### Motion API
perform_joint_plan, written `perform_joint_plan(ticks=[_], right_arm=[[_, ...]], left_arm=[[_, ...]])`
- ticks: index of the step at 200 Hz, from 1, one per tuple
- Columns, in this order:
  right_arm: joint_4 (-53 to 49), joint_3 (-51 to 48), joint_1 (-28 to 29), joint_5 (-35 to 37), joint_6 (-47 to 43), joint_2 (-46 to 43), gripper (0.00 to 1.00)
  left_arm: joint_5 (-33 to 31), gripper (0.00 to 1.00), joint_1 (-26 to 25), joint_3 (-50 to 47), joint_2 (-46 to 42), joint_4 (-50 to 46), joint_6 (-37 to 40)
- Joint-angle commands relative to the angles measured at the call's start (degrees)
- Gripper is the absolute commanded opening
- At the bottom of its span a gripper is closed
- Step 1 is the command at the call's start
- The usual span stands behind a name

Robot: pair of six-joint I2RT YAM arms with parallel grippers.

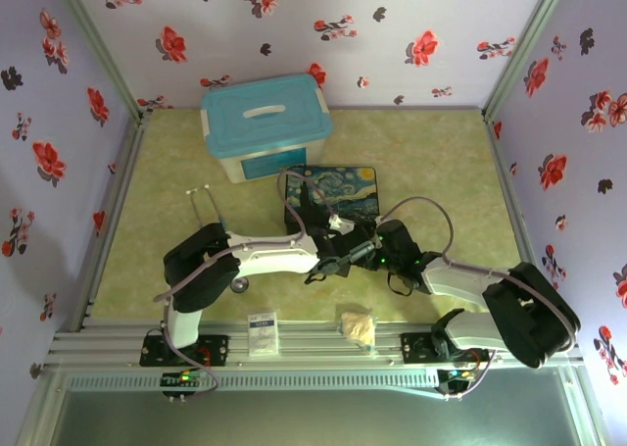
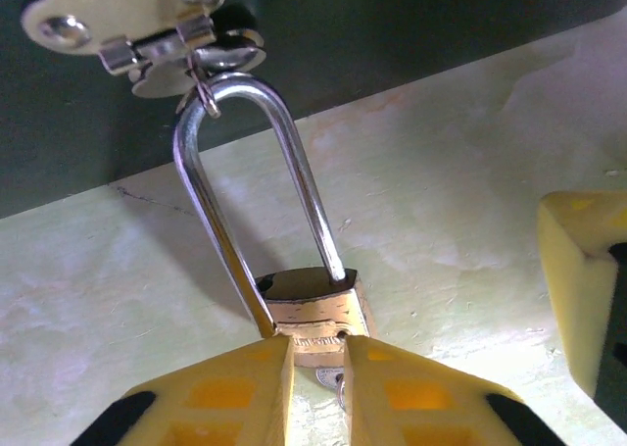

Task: Unlock a padlock with a key

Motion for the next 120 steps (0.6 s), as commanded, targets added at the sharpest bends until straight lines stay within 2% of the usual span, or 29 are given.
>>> perform_joint_plan(ticks=[1,26,38,90,120], right_arm=[[0.0,0.4,-0.4,1.6,1.2,-0.2,0.47],[-0.1,0.1,-0.4,2.1,1.3,-1.3,0.47],[-0.1,0.0,-0.5,2.3,1.2,-1.6,0.47],[-0.1,-0.3,-0.6,2.2,1.4,-2.1,0.47],[0.0,-0.3,-0.7,2.0,1.4,-2.0,0.47]], left_arm=[[-1.6,0.25,0.1,-2.5,-2.1,1.9,0.9],[-1.3,0.34,0.3,-7.9,-7.2,8.6,3.6],[1.1,0.38,1.1,-9.7,-8.4,11.6,4.9],[10.5,0.39,5.1,-16.1,-8.6,24.3,6.5],[10.8,0.39,6.0,-16.7,-8.5,24.4,5.4]])
